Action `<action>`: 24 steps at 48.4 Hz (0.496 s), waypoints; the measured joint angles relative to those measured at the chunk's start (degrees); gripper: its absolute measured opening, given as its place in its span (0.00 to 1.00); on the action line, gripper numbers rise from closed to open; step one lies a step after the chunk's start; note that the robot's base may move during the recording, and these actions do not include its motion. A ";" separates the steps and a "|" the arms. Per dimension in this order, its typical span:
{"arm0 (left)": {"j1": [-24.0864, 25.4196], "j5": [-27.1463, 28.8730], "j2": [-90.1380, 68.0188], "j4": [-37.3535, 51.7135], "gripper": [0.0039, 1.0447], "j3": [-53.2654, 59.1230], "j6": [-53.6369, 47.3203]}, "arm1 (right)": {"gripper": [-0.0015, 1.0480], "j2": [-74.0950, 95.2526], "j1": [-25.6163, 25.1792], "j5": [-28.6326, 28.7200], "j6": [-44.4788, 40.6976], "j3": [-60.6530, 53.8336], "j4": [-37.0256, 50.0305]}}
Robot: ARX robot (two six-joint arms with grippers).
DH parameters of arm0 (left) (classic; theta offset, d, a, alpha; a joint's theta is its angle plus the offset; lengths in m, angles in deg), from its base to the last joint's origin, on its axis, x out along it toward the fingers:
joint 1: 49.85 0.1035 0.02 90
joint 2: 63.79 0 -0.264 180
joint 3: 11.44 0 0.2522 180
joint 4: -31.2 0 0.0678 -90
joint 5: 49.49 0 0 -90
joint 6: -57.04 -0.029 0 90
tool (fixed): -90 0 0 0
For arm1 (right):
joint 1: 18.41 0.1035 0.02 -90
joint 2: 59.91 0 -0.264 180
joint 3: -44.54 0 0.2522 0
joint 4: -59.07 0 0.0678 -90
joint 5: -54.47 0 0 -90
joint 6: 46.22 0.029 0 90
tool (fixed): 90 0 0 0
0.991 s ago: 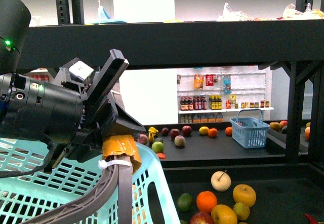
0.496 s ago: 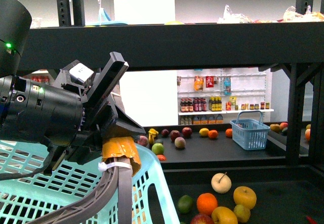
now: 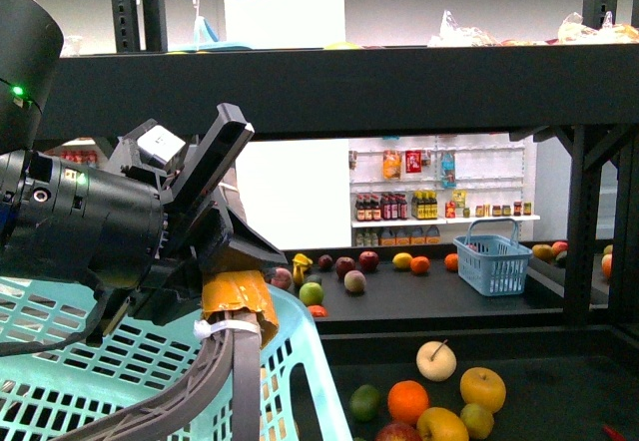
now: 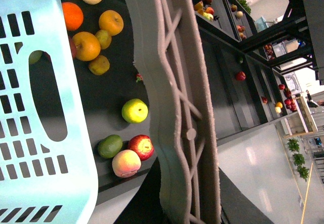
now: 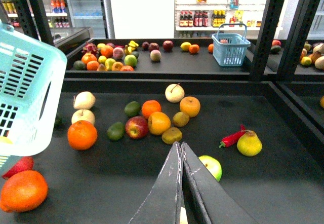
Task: Pick lemon from shelf
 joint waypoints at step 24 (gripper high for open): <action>0.52 2.51 0.04 11.56 0.09 3.30 3.54 | 0.93 -0.04 0.00 0.02 -0.02 0.00 0.00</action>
